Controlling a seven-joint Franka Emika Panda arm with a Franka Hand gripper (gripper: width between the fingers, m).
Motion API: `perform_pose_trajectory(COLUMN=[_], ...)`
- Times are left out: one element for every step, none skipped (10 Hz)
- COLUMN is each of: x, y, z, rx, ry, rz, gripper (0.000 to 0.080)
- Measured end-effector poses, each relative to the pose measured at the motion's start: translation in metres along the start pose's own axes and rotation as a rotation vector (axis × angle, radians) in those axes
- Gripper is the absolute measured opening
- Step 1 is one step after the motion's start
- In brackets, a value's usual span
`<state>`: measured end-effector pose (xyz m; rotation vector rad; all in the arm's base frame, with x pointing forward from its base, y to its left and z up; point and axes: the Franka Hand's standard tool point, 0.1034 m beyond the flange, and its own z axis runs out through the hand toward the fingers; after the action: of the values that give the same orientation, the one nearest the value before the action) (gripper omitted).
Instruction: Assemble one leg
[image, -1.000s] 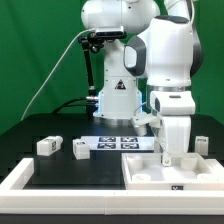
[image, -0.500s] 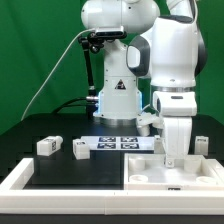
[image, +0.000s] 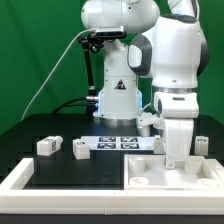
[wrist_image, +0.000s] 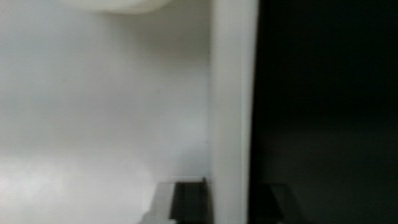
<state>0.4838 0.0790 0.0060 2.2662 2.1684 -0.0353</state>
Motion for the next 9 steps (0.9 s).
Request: perform_pose_trajectory(x=[-0.0001,-0.0001,-0.0002,-0.0002,-0.0003,-0.0003,-0.0003,-0.0003,0.0007], y=[0.0000,0.0000,0.0000,0.0000,0.0000,0.0000,0.0000,0.0001,-0.0002], z=[0.0000,0.0000,0.0000,0.0000,0.0000,0.0000,0.0000,0.0000,-0.0021], rx=[0.000,0.000,0.000,0.000,0.000,0.000,0.000,0.000,-0.003], ry=[0.000,0.000,0.000,0.000,0.000,0.000,0.000,0.000,0.000], rz=[0.000,0.000,0.000,0.000,0.000,0.001,0.001,0.001,0.014], gripper=[0.0235,0.0419,0.0419,0.0551,0.0629,0.0643,0.0643,0.0648,0.0648])
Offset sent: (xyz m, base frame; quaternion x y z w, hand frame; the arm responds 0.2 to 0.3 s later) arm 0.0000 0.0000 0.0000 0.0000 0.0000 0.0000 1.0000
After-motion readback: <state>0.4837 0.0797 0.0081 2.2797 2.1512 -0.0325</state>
